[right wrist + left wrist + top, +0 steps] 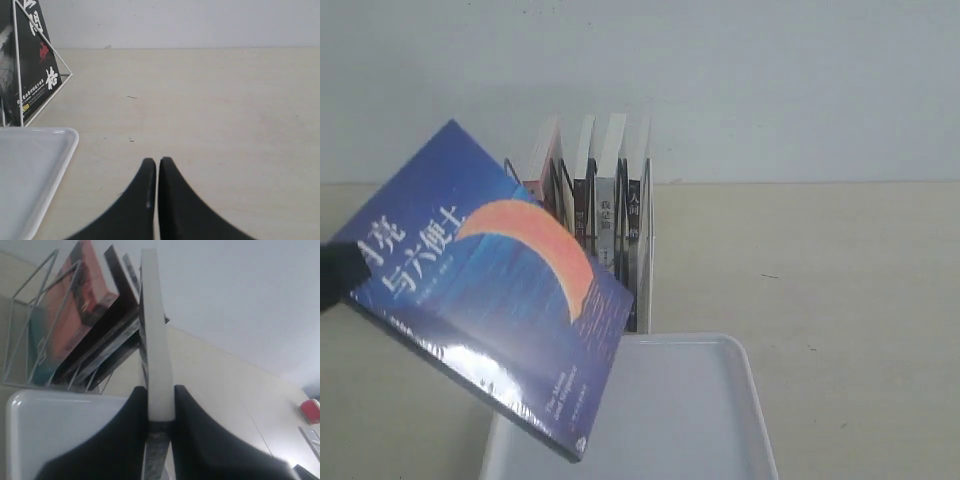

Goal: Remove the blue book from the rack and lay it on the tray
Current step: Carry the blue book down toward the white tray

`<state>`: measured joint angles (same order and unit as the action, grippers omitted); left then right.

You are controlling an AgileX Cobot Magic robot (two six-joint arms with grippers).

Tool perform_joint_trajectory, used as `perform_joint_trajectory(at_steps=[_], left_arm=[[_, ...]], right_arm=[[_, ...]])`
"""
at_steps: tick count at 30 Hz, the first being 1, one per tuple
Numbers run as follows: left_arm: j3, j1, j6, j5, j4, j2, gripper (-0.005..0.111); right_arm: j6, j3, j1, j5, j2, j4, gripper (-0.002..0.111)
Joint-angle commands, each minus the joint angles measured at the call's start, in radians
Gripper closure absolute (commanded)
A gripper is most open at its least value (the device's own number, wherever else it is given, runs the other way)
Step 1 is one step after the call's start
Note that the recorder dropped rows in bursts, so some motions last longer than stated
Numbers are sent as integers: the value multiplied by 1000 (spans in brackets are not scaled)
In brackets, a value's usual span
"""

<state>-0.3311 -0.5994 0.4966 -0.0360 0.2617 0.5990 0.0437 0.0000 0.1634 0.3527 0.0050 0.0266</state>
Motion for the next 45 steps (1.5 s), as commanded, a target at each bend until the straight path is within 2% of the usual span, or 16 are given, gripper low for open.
perform_joint_trajectory(at_steps=[1, 8, 12, 16, 21, 25, 28, 33, 36, 45], left_arm=[[134, -3, 33, 201, 59, -10, 103], [222, -3, 139, 309, 3, -10, 103], [257, -3, 310, 413, -152, -5, 103], [274, -3, 366, 527, -172, 56, 103], [274, -3, 508, 760, -276, 292, 103], [277, -12, 547, 965, -288, 495, 103], [274, -52, 548, 1050, -255, 570, 103], [246, -139, 495, 1061, -163, 699, 103], [223, -190, 489, 1115, -107, 782, 103], [104, -275, 489, 1145, -57, 951, 103]], right_arm=[[-1, 0, -4, -4, -5, -8, 107], [-1, 0, -4, -4, -5, -8, 107], [-1, 0, -4, -4, -5, -8, 107], [-1, 0, -4, -4, -5, -8, 107], [-1, 0, -4, -4, -5, -8, 107], [-1, 0, -4, -4, -5, -8, 107], [-1, 0, -4, -4, -5, -8, 107], [-1, 0, -4, -4, -5, -8, 107], [-1, 0, -4, -4, -5, -8, 107], [-1, 0, -4, -4, -5, -8, 107]])
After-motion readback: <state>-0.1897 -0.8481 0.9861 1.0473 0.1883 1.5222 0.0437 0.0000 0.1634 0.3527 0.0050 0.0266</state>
